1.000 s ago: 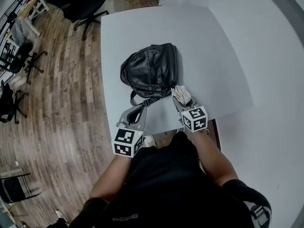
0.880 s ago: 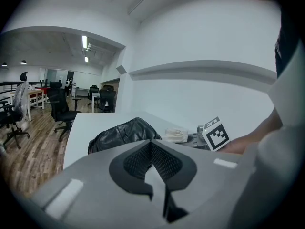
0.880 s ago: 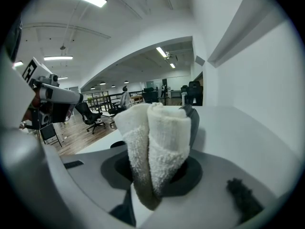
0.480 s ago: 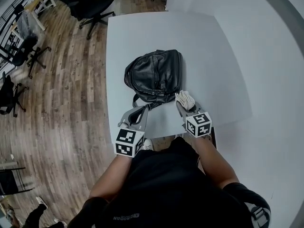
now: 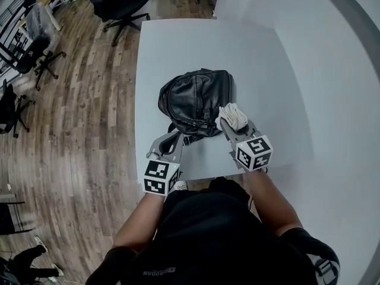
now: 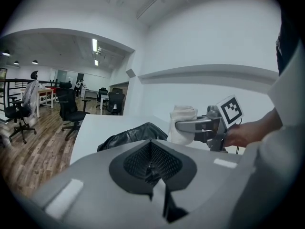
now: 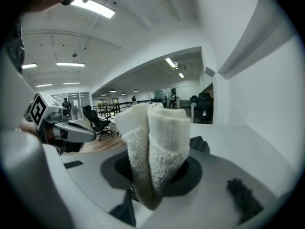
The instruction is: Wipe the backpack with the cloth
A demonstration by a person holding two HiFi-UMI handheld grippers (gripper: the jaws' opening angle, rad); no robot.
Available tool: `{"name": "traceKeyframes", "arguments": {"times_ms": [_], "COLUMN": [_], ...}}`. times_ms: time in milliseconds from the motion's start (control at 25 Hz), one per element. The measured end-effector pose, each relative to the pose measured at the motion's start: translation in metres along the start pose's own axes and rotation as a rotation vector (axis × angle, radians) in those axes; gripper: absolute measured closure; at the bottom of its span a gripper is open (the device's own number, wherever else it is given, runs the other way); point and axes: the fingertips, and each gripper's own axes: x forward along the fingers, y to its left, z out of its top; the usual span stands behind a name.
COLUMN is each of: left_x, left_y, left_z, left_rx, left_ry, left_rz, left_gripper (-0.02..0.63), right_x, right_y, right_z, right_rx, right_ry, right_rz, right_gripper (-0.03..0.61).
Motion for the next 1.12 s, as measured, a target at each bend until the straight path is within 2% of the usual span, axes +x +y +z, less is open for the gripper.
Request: {"name": "traceKeyframes", "arguments": {"times_ms": [160, 360, 760, 960, 1120], "left_x": [0.000, -0.001, -0.013, -0.016, -0.018], "left_y": [0.009, 0.028, 0.061, 0.072, 0.079], "left_z": [0.002, -0.002, -0.013, -0.023, -0.029], "left_rx": [-0.007, -0.039, -0.055, -0.073, -0.081], "left_ry": [-0.008, -0.002, 0.040, 0.068, 0.074], "left_rz": [0.024, 0.069, 0.159, 0.195, 0.210], "left_gripper": [0.607, 0.607, 0.607, 0.607, 0.607], "right_x": [0.051, 0.116, 0.223, 0.254, 0.267], "right_y": [0.017, 0.024, 0.012, 0.010, 0.015], "right_z": [0.020, 0.036, 0.028, 0.026, 0.021], "right_rx": [-0.048, -0.079, -0.063, -0.038, -0.058], "right_ry": [0.002, 0.009, 0.062, 0.063, 0.079], "right_rz": [0.080, 0.135, 0.147, 0.163, 0.178], "right_gripper": [0.469, 0.469, 0.469, 0.469, 0.469]}}
